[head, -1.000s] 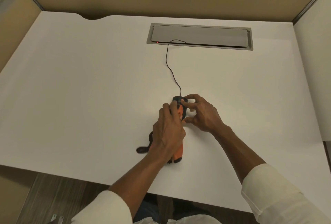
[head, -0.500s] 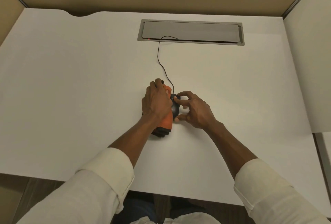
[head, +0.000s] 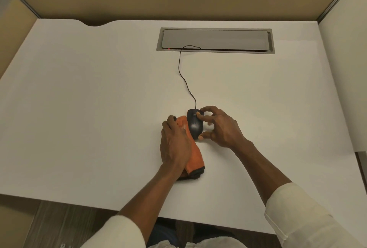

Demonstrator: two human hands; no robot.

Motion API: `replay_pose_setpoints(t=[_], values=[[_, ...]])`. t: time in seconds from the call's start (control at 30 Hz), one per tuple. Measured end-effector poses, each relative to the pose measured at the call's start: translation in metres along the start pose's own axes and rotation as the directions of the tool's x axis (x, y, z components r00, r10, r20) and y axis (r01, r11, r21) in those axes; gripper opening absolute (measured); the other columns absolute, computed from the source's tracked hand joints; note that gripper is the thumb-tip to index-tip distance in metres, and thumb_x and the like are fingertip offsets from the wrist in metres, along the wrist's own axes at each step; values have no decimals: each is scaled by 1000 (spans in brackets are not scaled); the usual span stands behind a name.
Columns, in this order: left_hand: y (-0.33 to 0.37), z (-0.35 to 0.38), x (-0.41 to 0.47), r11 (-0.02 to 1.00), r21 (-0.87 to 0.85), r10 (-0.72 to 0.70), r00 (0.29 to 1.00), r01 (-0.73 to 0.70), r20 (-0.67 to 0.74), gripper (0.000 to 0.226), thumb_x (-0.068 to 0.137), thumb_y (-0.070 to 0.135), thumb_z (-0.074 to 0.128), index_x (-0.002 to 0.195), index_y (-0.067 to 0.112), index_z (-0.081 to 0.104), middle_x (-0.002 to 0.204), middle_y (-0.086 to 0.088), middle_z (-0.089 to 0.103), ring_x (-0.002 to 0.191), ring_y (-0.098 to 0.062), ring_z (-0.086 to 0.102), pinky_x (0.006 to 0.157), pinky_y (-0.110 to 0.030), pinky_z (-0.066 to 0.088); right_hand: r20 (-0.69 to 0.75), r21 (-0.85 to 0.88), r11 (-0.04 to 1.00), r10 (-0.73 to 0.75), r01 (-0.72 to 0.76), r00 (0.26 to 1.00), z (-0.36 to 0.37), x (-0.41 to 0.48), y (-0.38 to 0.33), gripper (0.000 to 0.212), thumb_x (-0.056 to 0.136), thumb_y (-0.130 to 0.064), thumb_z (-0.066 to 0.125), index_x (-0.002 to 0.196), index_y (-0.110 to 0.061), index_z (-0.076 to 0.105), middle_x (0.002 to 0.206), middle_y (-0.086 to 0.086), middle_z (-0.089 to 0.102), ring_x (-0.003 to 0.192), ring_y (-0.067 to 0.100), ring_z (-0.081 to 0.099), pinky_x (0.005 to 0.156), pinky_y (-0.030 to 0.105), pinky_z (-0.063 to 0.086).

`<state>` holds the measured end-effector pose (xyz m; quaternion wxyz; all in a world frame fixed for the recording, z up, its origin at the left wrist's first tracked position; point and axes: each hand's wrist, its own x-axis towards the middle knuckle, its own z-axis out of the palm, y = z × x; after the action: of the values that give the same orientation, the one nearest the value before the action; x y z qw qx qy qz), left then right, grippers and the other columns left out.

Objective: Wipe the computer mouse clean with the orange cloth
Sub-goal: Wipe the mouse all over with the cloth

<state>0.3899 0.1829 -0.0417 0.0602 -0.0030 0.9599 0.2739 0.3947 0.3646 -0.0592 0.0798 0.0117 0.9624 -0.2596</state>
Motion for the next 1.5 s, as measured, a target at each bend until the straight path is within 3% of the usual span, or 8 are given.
replay_pose_setpoints(t=[0.23,0.5,0.73,1.07,1.2,1.33,1.43,1.5], values=[[-11,-9,-21,998,-57,-24,997,28,77,49,107,32,52,149,14,34,144,-7,49,123,-29,60,96,-40,52,-16,-12,1000,3,-4,1000,0,-2,-1,81,75,-47,91,148,-38,56,156,-14,47,120,18,61,80,37,56],[-19,-21,-45,977,-171,-111,987,130,116,43,103,31,61,140,23,41,134,2,56,119,-22,62,87,-24,44,-13,134,990,50,-48,999,4,-3,2,86,68,-45,95,145,-40,57,151,-20,50,91,4,63,73,28,54],[-17,-38,-64,950,-260,-148,981,176,121,45,102,34,64,140,24,43,132,6,56,118,-16,60,95,-27,48,-37,199,977,80,-71,996,-4,-13,-4,99,66,-41,98,153,-32,51,155,-5,49,97,9,68,85,43,63],[-3,-70,-51,852,-450,-201,961,267,190,52,85,32,84,113,24,41,95,4,62,78,-13,69,61,-17,57,-160,567,822,58,44,985,-17,-102,-88,52,85,-29,81,135,-32,67,136,-13,61,109,14,71,80,29,62],[7,-71,-51,834,-476,-165,949,279,268,46,89,30,80,113,23,41,94,2,64,73,-11,69,52,-10,51,-133,565,825,109,-15,985,2,-130,-110,73,81,-38,72,150,-32,49,142,-16,59,124,13,64,98,33,57],[18,-72,-54,850,-443,-101,914,284,392,48,91,39,77,117,32,36,103,16,58,80,-5,65,51,-7,47,-141,496,857,237,-139,961,20,-135,-120,75,81,-55,76,145,-48,38,136,-28,55,115,-8,60,99,15,53],[24,-74,-54,864,-451,8,889,225,458,46,90,46,76,118,38,41,102,24,57,81,1,63,51,-2,45,-232,526,819,399,-230,887,28,-129,-117,58,94,-24,78,137,-42,43,118,-18,68,99,-1,69,92,30,63],[25,-78,-46,853,-485,77,873,193,482,34,91,48,75,112,42,49,99,24,63,80,5,67,55,-3,48,-311,579,785,463,-221,830,27,-124,-107,62,96,-7,74,140,-40,47,112,-26,70,94,-2,72,81,21,63]])
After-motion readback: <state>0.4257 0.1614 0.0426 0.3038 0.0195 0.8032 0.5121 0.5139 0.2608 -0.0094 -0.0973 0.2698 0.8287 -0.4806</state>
